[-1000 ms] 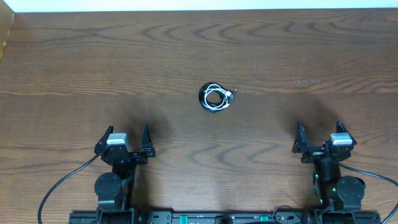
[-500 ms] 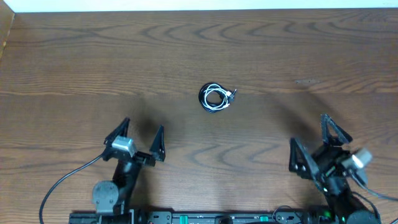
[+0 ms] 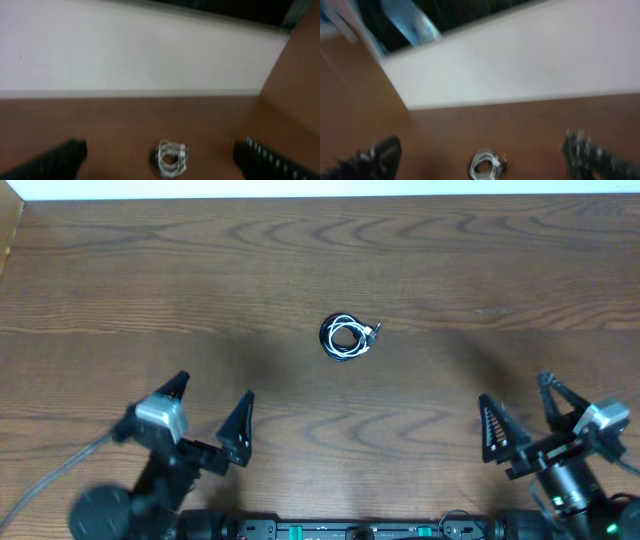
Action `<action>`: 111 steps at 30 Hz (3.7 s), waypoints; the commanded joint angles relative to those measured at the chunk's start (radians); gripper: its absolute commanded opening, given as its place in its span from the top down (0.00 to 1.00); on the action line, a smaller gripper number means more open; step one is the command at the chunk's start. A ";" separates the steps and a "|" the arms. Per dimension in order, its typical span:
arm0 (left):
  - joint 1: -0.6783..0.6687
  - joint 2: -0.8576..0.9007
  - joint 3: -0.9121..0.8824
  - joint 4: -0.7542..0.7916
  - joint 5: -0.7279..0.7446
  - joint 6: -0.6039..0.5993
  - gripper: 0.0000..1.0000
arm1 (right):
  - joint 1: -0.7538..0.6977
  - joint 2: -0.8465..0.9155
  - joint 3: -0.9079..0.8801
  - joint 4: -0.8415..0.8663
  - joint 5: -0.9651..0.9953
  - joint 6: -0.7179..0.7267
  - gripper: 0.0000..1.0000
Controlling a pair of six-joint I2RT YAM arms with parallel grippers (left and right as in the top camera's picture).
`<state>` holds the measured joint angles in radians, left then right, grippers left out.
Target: Untangle cables
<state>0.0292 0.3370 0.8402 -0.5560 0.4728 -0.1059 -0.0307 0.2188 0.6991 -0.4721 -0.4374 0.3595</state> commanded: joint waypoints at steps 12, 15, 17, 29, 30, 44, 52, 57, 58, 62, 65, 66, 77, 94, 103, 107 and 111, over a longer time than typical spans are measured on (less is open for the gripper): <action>0.004 0.920 0.637 -0.677 0.242 0.011 0.01 | -0.001 0.809 0.501 -0.423 -0.595 -0.154 0.01; 0.004 1.015 0.637 -0.717 0.253 -0.066 0.01 | 0.015 0.899 0.498 -0.406 -0.606 -0.136 0.01; 0.004 1.064 0.637 -0.738 0.245 -0.068 0.01 | 0.042 0.954 0.498 -0.408 -0.576 -0.137 0.01; 0.004 1.405 0.637 -0.719 0.159 -0.072 0.01 | 0.426 1.309 0.506 -0.317 0.144 0.177 0.09; 0.004 1.424 0.637 -0.719 0.159 -0.072 0.01 | 0.434 1.334 0.509 -0.299 0.144 0.191 0.09; -0.003 1.543 0.636 -0.699 0.100 -0.072 0.01 | 0.486 1.583 0.510 -0.034 0.118 0.442 0.39; -0.040 1.543 0.636 -0.672 0.057 -0.072 0.01 | 0.527 1.682 0.510 0.029 0.117 0.598 0.44; -0.073 1.543 0.636 -0.630 0.057 -0.072 0.01 | 0.563 1.714 0.510 0.095 0.163 0.649 0.42; -0.081 1.543 0.636 -0.624 0.057 -0.072 0.01 | 0.569 1.722 0.510 0.095 0.189 0.668 0.44; -0.101 1.543 0.636 -0.600 0.056 -0.072 0.01 | 0.581 1.744 0.510 0.095 0.277 0.727 0.44; -0.119 1.543 0.636 -0.588 0.030 -0.074 0.01 | 0.581 1.767 0.510 0.103 0.295 0.760 0.46; -0.124 1.543 0.636 -0.586 0.010 -0.077 0.01 | 0.581 1.777 0.510 0.108 0.298 0.764 0.47; -0.149 1.543 0.636 -0.586 -0.074 -0.141 0.01 | 0.578 1.797 0.510 0.139 0.286 0.745 0.80; -0.149 1.543 0.636 -0.595 0.138 -0.203 0.01 | 0.397 1.629 0.511 0.143 -0.188 0.501 0.98; -0.149 1.543 0.636 -0.582 0.191 -0.203 0.01 | 0.344 1.538 0.511 0.171 -0.418 0.433 0.96; -0.149 1.543 0.636 -0.579 0.189 -0.203 0.01 | 0.346 1.534 0.511 0.166 -0.361 0.410 0.90; -0.149 1.543 0.636 -0.578 0.175 -0.203 0.01 | 0.357 1.534 0.511 0.010 -0.051 0.354 0.80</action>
<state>-0.1162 1.8721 1.4593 -1.1309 0.6498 -0.2966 0.3244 1.7752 1.2072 -0.3805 -0.7162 0.7753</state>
